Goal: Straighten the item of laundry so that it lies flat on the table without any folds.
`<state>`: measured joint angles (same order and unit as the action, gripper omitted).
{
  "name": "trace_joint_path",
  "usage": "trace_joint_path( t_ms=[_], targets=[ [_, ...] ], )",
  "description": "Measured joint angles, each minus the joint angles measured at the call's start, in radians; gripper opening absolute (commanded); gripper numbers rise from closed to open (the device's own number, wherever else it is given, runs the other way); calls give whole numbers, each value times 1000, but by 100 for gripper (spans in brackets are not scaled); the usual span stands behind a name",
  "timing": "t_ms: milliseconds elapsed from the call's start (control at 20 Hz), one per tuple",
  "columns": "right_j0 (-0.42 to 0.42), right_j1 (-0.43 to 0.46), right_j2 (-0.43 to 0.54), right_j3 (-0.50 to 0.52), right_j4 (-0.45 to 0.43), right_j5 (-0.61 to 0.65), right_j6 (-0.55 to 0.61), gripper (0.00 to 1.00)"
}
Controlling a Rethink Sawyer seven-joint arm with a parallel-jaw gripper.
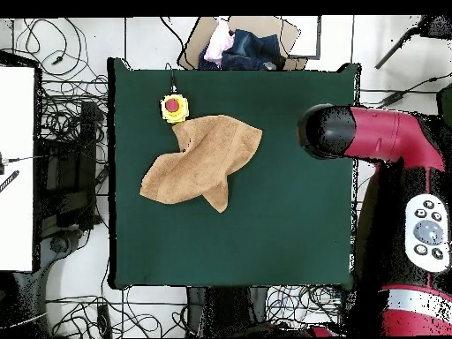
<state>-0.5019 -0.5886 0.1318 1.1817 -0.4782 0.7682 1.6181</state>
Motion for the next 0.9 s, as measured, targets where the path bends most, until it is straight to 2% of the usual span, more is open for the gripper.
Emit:
trace_joint_path(
  t_ms=[200,250,450,750,900],
  targets=[
    [-85,-13,95,6,15,31,-85,100],
    [-139,-21,142,7,19,50,-160,100],
    [-219,-29,191,7,20,80,-320,100],
    [-270,-42,203,7,20,109,-545,100],
    [-265,-45,203,7,20,109,-564,100]
  ],
)
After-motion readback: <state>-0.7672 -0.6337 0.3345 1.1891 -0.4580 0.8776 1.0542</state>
